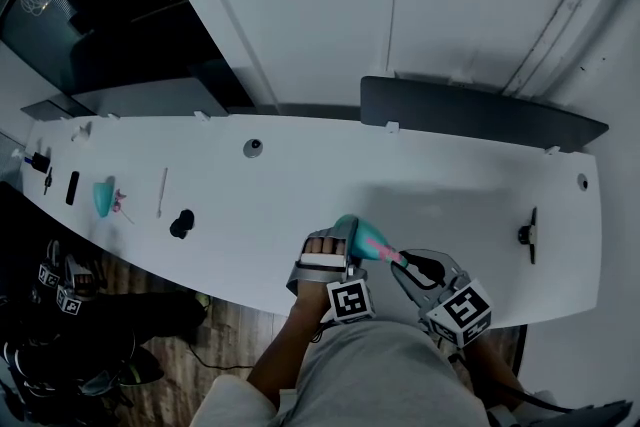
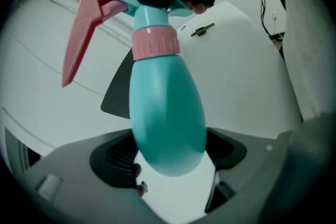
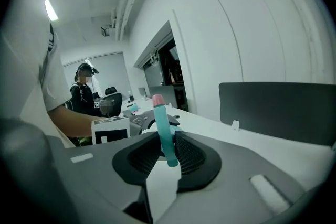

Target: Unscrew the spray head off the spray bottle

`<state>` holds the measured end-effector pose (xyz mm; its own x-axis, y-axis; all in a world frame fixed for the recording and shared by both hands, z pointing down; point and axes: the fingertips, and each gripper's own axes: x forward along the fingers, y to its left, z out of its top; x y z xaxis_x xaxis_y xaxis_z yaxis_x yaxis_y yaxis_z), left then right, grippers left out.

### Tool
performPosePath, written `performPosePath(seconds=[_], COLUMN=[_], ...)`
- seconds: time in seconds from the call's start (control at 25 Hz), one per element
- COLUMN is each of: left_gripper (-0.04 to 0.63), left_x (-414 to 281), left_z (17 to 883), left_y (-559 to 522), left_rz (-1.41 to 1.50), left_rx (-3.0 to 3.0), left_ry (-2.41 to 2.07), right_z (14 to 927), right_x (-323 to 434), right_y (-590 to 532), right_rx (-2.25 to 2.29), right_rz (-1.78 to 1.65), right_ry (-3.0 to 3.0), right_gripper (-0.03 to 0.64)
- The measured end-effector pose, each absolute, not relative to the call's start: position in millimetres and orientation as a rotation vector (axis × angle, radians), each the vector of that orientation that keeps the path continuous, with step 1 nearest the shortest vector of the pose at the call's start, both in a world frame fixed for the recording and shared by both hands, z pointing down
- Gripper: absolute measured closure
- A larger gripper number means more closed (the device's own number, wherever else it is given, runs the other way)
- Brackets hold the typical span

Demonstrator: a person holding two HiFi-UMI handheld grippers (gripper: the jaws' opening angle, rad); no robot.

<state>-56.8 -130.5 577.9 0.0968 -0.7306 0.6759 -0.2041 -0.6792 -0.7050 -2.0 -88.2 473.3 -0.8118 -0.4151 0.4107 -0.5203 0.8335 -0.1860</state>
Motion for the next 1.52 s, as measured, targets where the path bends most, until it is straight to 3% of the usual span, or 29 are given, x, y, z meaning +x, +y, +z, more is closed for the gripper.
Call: performPosePath(seconds=[0.12, 0.36, 0.6, 0.72, 0.84, 1.0, 1.12, 1.28, 1.36, 1.52], left_gripper=[0.202, 0.204, 0.206, 0.206, 0.206, 0.206, 0.207, 0.206, 0.206, 0.206], left_x=[-50.8, -33.9, -34.0, -40.5, -53.3, -73.2, -78.3, -76.0, -73.4, -72.4], left_z=[583.8, 590.6, 587.0, 583.0, 576.0, 560.8, 552.8, 546.2, 548.2, 545.9], left_y=[-127.4, -114.6, -117.0, -125.7, -136.6, -153.3, -159.8, -161.9, -160.2, -158.6], left_rz=[-1.590, -1.582, -1.539, -1.520, -1.514, -1.522, -1.539, -1.545, -1.551, -1.520], left_rx=[-2.003, -2.124, -2.161, -2.150, -2.097, -1.893, -1.786, -1.673, -1.670, -1.695], left_ry=[0.873, 0.694, 0.774, 0.888, 1.050, 1.181, 1.206, 1.182, 1.165, 1.140], right_z=[470.0, 469.2, 470.5, 463.6, 449.7, 454.8, 459.7, 457.3, 459.0, 464.0], right_x=[-1.6, -5.1, -0.9, -2.8, 6.2, 26.5, 21.9, 10.2, 6.5, 13.6], right_y=[-83.9, -63.1, -70.4, -75.7, -83.0, -102.0, -102.2, -107.8, -109.0, -113.4], right_rx=[0.662, 0.318, 0.276, 0.393, 0.527, 0.787, 0.810, 0.834, 0.851, 0.850], right_rz=[0.203, -0.543, -0.594, -0.338, 0.403, 1.576, 2.092, 2.200, 2.127, 2.033], right_ry=[-2.627, -2.385, -2.362, -2.533, -2.793, -2.745, -2.552, -2.470, -2.476, -2.473], right_gripper=[0.535, 0.535, 0.528, 0.505, 0.317, 0.319, 0.319, 0.323, 0.415, 0.450])
